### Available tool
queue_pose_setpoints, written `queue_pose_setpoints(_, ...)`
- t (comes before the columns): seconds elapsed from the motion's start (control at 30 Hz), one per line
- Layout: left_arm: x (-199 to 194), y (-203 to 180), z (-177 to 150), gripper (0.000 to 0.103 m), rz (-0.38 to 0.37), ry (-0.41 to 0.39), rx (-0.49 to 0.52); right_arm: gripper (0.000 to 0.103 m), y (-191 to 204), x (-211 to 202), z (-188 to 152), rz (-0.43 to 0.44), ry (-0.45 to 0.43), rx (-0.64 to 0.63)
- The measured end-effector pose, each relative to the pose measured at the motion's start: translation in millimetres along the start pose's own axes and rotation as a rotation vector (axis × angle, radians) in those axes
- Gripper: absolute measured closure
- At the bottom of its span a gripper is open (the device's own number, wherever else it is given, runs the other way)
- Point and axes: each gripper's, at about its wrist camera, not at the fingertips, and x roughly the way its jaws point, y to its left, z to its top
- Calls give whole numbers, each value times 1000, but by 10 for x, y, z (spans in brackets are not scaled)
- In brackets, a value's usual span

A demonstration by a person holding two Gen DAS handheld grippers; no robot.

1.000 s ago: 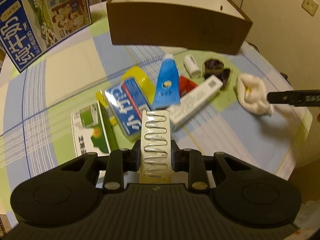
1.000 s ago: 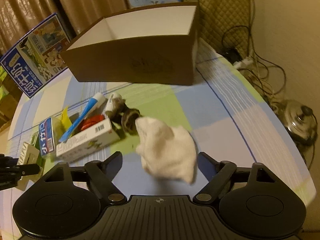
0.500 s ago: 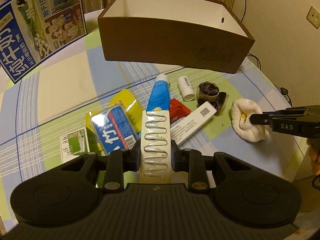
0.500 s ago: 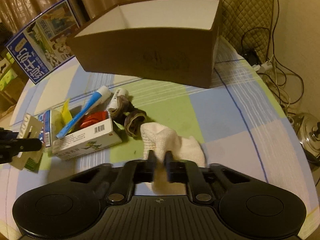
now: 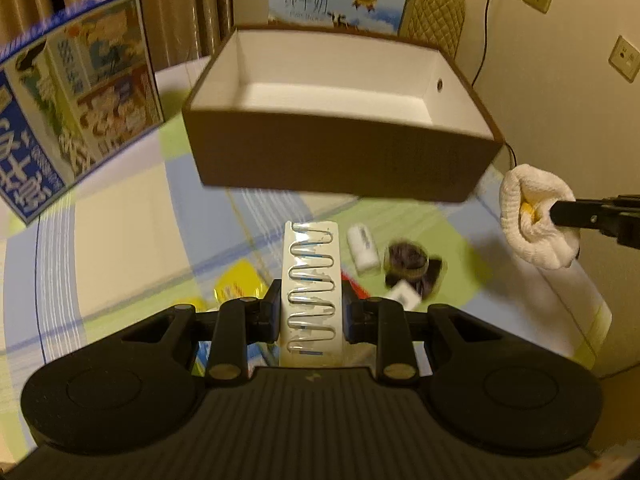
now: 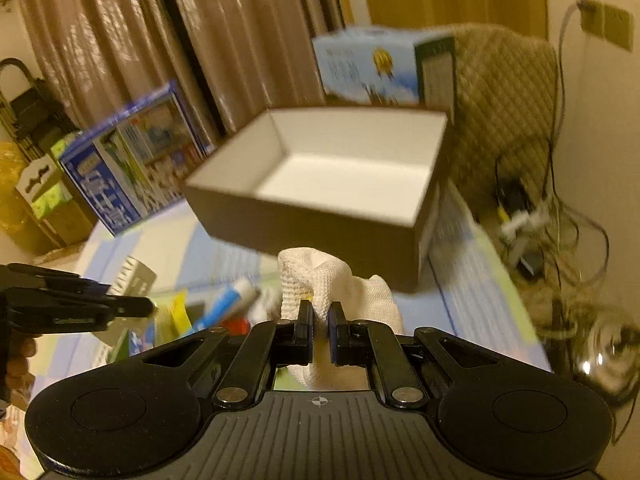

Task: Organize objects
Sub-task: 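Lift the blister tray with the left tool while the right tool grasps the white cloth, then carry both items into the brown box and open both tools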

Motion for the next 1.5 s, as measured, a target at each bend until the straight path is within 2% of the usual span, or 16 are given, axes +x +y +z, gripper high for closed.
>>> queue_pose_setpoints(0.33,129,60,910,80,10,-90,41,99,66,305,787,27,-84,-105)
queue_pose_setpoints(0.47,332,62,1256,80,13,-104,50,99,35,580,1028,18,-80,-127)
queue_pose_setpoints(0.63,692,10,1577,79,-15,-81,35,99,-67,999,1212,2,-34,-123)
queue_pose_setpoints(0.8,1088,-23,1736,80,-23,-25,35,99,-214,1425,1261,-21,46,-104)
queue_pose_setpoints(1.07,1747,-35,1815,79,-39,106,17,99,-415,1973,1232,-51,171,-69)
queue_pose_setpoints(1.23,2040,-69,1828,79,-13,168,28,99,-493,2149,1236,-64,214,-59)
queue_pose_setpoints(1.5,2289,-167,1883,79,14,215,52,99,-584,2314,1268,-59,255,-45)
